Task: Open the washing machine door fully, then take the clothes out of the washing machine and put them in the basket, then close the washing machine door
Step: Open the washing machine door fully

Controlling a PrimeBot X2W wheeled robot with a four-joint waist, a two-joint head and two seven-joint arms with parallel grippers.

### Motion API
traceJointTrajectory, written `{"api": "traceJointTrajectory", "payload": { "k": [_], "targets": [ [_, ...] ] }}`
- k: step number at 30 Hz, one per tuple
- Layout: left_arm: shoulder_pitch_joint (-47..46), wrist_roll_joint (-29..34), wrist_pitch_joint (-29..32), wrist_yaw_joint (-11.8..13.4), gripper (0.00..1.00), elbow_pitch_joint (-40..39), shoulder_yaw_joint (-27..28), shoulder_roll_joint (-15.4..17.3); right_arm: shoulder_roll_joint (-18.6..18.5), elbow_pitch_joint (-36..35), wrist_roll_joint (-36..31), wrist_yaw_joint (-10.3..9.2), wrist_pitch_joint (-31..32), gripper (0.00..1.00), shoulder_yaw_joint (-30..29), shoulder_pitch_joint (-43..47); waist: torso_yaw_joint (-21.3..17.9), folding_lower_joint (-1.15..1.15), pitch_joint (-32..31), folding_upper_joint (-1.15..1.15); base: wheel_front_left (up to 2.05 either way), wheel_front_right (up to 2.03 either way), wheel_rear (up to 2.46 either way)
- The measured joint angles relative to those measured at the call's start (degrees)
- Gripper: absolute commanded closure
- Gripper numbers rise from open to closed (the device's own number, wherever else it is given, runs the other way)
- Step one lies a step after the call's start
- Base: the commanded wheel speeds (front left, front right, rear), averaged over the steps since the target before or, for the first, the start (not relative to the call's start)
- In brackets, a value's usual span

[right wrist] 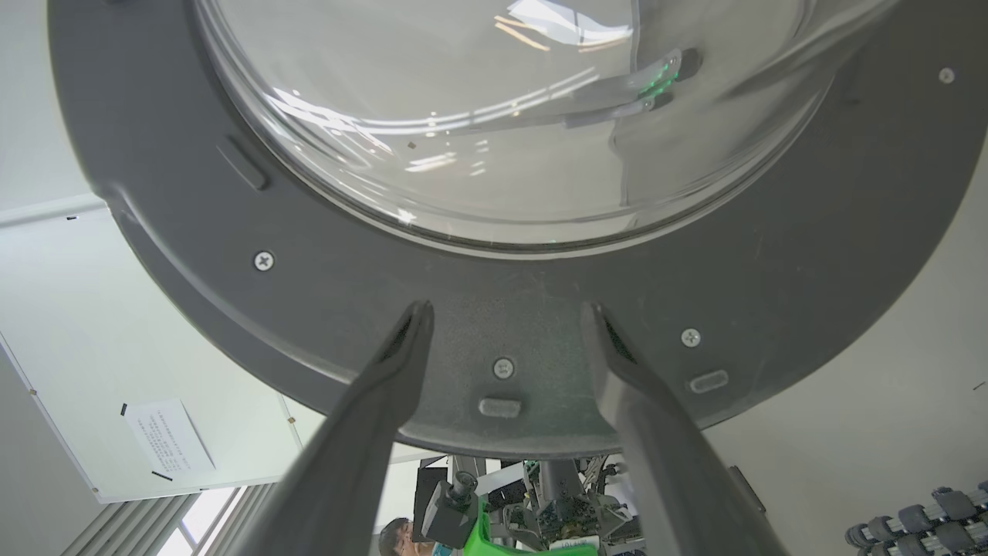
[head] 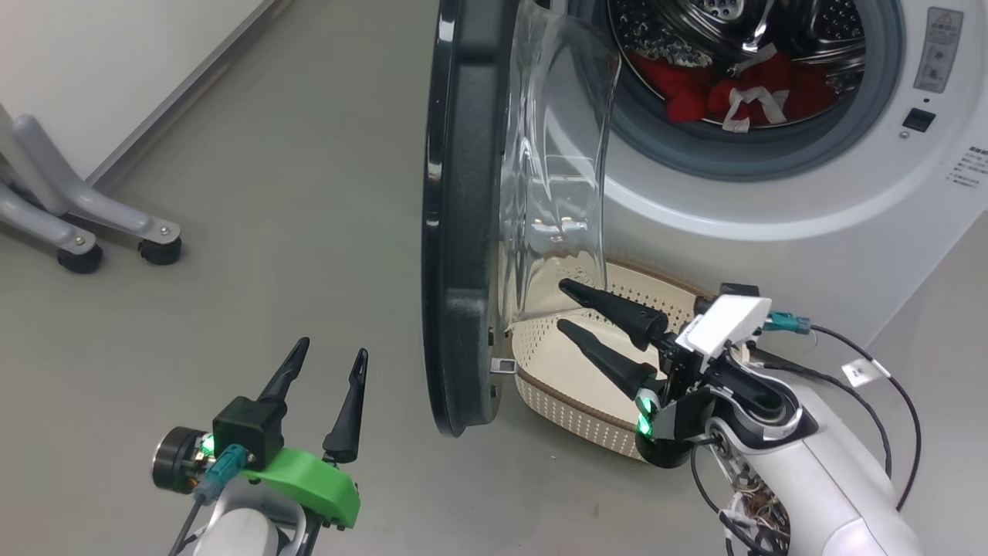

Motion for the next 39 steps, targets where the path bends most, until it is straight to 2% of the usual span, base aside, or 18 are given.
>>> {"api": "traceJointTrajectory", "payload": {
  "k": [5,11,16,21,23,26,27,29,33,36,39],
  "targets": [
    [0.32,0.0,0.0,0.0,0.0,-0.19,0.11,0.04,0.08,-2.9,-5.16,0.0,-6.06,0.0,-2.87,2.81,-0.68,0.0,0.05,0.0,0.0,0.0,0.0],
    [0.4,-0.02,0.0,0.52,0.0,-0.33,0.8,0.05,-2.47,-6.13,-17.18,0.0,-17.47,0.0,-5.21,6.21,-1.22,0.0,0.01,0.0,0.0,0.0,0.0],
    [0.49,-0.54,0.0,0.99,0.0,-0.8,1.91,0.13,-6.35,-8.34,-31.05,0.0,-27.75,0.0,-3.39,8.27,-2.14,0.0,-0.26,0.0,0.0,0.0,0.0],
    [0.63,-0.54,0.0,1.0,0.0,-0.86,2.36,0.29,-10.9,-9.46,-47.04,0.02,-38.62,0.0,0.91,8.54,-2.92,0.0,-0.66,0.0,0.0,0.0,0.0],
    [0.64,-0.53,0.0,1.0,0.0,-0.86,2.24,0.27,-11.14,-8.89,-49.43,0.02,-43.22,0.0,0.47,9.1,-3.13,0.0,-0.83,0.0,0.0,0.0,0.0],
    [0.75,-0.53,0.0,1.0,0.0,-0.86,2.35,0.32,-12.65,-7.22,-57.15,0.02,-49.24,0.0,1.99,9.75,-3.31,0.0,-1.05,0.0,0.0,0.0,0.0],
    [0.87,-0.53,0.0,1.0,0.0,-0.87,2.35,0.34,-13.16,-6.51,-59.59,0.02,-50.4,0.0,2.31,9.78,-3.4,0.0,-1.19,0.0,0.0,0.0,0.0],
    [1.25,-0.53,0.0,1.0,0.0,-0.84,2.24,0.36,-14.35,-6.23,-64.44,-0.43,-48.75,0.0,2.33,9.83,-3.56,0.0,-1.37,0.0,0.0,0.0,0.0],
    [1.62,-0.53,0.0,1.0,0.0,-0.84,2.25,0.37,-14.89,-6.78,-71.87,-2.83,-46.32,0.0,1.97,9.82,-3.74,0.0,-1.53,0.0,0.0,0.0,0.0],
    [1.72,-0.53,0.0,1.0,0.0,-0.86,2.36,0.49,-14.08,-10.25,-77.83,-5.13,-45.79,0.0,-2.57,9.55,-4.0,0.0,-1.56,0.0,0.0,0.0,0.0],
    [1.81,-0.53,0.0,1.0,0.0,-0.9,2.47,0.6,-13.36,-12.03,-81.97,-6.72,-45.79,0.0,-4.49,9.84,-4.29,0.0,-1.52,0.0,0.0,0.0,0.0]
  ]
}}
